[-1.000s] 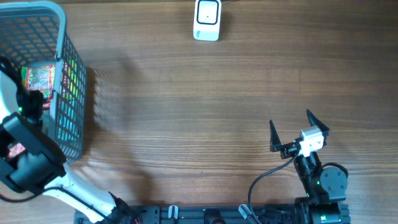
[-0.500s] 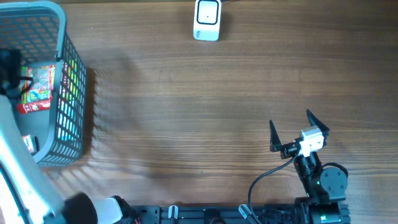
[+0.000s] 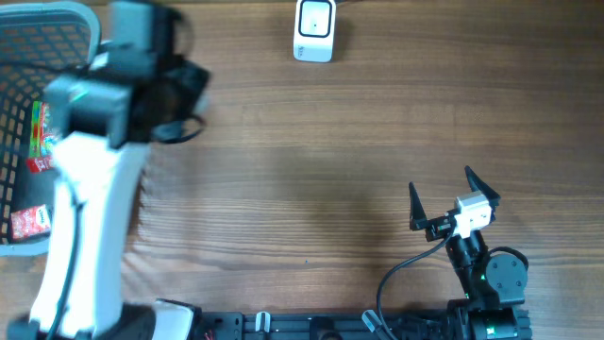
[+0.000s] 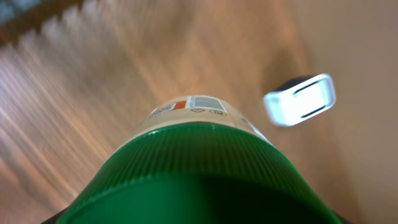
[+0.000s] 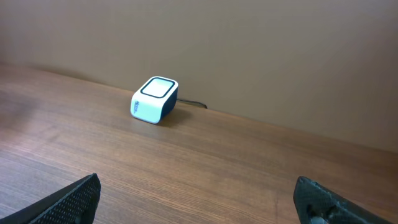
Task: Scan the item barcode
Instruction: 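Carry the jar with the left gripper and set it on the table center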
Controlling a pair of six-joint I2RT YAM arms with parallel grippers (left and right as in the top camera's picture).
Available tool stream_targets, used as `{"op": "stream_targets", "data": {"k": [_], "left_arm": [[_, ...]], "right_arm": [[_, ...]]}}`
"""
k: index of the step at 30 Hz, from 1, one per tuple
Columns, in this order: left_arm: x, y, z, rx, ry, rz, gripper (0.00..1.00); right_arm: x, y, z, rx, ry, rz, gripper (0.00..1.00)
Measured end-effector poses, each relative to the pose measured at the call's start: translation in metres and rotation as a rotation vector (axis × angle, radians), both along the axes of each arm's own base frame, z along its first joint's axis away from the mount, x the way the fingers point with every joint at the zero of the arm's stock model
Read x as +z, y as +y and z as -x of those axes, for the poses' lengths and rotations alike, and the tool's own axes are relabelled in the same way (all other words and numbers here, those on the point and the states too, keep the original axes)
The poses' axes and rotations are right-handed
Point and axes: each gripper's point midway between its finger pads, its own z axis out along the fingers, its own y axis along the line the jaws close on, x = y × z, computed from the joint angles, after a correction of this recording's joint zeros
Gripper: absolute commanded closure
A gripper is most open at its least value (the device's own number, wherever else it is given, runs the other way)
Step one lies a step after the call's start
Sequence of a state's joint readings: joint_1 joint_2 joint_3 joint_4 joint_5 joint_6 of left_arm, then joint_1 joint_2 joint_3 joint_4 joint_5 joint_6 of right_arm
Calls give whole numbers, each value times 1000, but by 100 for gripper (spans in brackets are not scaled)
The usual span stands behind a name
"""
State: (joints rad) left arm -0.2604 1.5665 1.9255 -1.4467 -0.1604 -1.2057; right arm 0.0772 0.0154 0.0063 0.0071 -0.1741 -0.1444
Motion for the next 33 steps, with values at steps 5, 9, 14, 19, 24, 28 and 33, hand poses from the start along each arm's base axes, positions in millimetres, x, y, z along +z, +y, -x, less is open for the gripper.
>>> {"op": "stream_targets", "data": {"k": [5,9,14,19,24,28,33], "left_arm": [[-61,-61,-10,-11,176,1,35],[-105,-105,-7,41,281,-6,35],[-164,-166,9,176,367,-5,36],[-218,-219,17,281,426,72,36],[-253,-259,4,251,456,197,37],[-270,-271,5,241,504,232,33],[-278,-259,22,263,578,173,12]], "right_arm": [[0,0,0,0,0,0,0],[0,0,0,0,0,0,0],[0,0,0,0,0,0,0],[0,0,0,0,0,0,0],[0,0,0,0,0,0,0],[0,0,0,0,0,0,0],[0,0,0,0,0,0,0]]}}
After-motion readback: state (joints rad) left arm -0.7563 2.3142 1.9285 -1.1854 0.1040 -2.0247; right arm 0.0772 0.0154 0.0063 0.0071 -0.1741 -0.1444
